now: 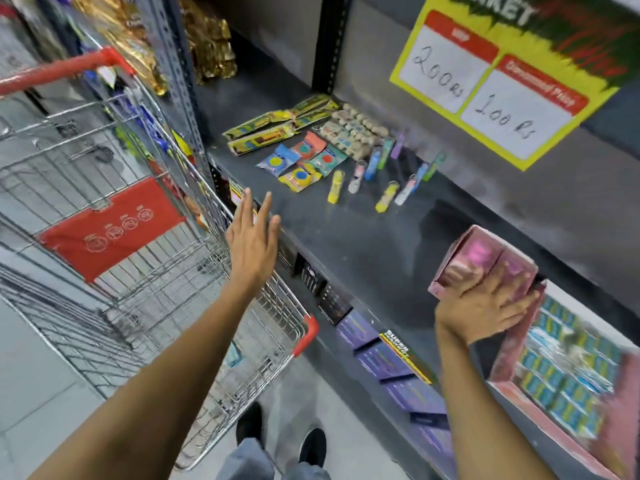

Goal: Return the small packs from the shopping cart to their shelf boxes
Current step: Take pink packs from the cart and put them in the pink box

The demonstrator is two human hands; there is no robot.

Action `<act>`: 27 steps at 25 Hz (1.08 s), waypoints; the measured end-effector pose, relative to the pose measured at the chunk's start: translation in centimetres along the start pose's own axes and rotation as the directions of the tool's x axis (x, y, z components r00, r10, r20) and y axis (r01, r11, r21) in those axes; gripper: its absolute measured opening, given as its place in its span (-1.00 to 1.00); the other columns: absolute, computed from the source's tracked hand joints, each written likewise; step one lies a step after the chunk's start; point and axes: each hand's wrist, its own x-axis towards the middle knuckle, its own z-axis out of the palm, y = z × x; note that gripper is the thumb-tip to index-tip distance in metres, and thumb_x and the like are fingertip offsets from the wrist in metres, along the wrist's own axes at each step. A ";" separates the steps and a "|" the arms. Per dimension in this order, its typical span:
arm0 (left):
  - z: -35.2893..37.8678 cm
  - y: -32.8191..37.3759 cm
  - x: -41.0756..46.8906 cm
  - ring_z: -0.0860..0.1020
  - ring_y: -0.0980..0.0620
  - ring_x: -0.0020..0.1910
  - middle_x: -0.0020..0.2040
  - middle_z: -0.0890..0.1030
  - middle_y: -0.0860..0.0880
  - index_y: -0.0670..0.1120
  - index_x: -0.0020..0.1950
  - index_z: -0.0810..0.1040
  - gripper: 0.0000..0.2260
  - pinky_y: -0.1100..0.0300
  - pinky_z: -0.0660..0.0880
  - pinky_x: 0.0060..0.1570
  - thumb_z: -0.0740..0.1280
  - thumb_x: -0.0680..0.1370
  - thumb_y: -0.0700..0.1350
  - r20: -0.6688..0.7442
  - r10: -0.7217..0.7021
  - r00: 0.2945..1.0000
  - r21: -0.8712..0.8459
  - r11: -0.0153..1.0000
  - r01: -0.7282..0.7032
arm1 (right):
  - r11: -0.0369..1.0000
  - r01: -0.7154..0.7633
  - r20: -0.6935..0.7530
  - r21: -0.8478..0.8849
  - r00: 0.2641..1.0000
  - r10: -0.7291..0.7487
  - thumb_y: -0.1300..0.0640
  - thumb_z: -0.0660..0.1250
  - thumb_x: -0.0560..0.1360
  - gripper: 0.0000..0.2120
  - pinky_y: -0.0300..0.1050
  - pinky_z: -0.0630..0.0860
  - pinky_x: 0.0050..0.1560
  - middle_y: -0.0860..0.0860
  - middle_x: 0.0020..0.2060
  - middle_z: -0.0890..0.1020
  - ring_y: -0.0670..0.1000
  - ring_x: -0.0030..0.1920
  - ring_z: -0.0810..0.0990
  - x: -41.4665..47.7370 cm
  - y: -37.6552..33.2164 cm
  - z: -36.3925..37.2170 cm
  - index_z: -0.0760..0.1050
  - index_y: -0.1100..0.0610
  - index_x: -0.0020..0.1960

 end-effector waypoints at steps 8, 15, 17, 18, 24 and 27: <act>6.5 14.0 -3.6 0.28 -0.12 0.40 0.44 0.33 -0.12 -0.05 0.42 0.28 -0.56 0.00 0.20 0.18 0.03 0.56 0.03 0.196 0.647 0.737 -0.105 0.761 -0.641 | 0.998 0.040 -0.041 0.051 0.998 -0.038 -0.05 -0.04 0.61 -0.53 0.14 0.15 0.33 0.15 0.37 0.41 0.23 0.39 0.27 0.3 0.7 -1.7 0.41 0.18 0.34; 12.3 18.4 -6.4 0.44 -0.10 0.29 0.34 0.48 -0.10 -0.07 0.30 0.46 -0.60 0.01 0.23 0.13 0.04 0.53 -0.04 0.370 0.754 0.543 -0.029 0.593 -0.805 | 0.983 0.165 0.025 0.079 0.986 -0.168 0.05 -0.02 0.59 -0.56 0.15 0.21 0.31 0.18 0.36 0.41 0.21 0.36 0.33 0.8 2.7 -2.9 0.38 0.23 0.34; 12.3 18.5 -6.4 0.42 -0.09 0.32 0.35 0.46 -0.09 -0.06 0.31 0.45 -0.60 -0.01 0.27 0.15 0.04 0.53 -0.03 0.367 0.763 0.531 -0.011 0.575 -0.818 | 0.984 0.161 0.018 0.080 0.986 -0.163 0.04 -0.02 0.58 -0.55 0.20 0.25 0.30 0.19 0.35 0.42 0.22 0.36 0.33 0.9 2.7 -3.2 0.38 0.23 0.34; 12.1 18.4 -6.1 0.40 -0.09 0.33 0.36 0.45 -0.08 -0.05 0.32 0.43 -0.60 -0.03 0.33 0.16 0.03 0.54 -0.02 0.357 0.755 0.550 0.007 0.587 -0.810 | 0.986 0.152 0.012 0.073 0.988 -0.153 0.02 -0.01 0.58 -0.55 0.20 0.25 0.30 0.19 0.35 0.42 0.23 0.36 0.33 0.9 2.5 -3.2 0.39 0.22 0.34; 6.4 11.9 -1.4 0.05 0.01 0.48 0.52 0.10 -0.04 0.03 0.48 0.09 -0.49 -0.01 0.09 0.31 -0.12 0.55 0.15 0.222 0.428 0.876 -0.055 0.903 -0.427 | 0.954 0.258 0.026 0.152 0.964 -0.265 -0.04 0.05 0.56 -0.52 0.16 0.12 0.34 0.22 0.37 0.39 0.24 0.38 0.29 -1.7 -3.8 -1.8 0.37 0.18 0.36; 2.2 3.8 0.6 -0.06 0.11 0.48 0.54 0.00 0.02 0.07 0.49 -0.02 -0.50 0.05 -0.02 0.34 -0.16 0.56 0.16 0.108 0.145 0.984 -0.061 0.988 -0.139 | 0.834 0.454 0.081 0.312 0.862 -0.500 -0.07 0.09 0.55 -0.51 0.10 0.08 0.37 0.21 0.37 0.38 0.20 0.39 0.27 -6.4 -10.4 -0.4 0.39 0.18 0.36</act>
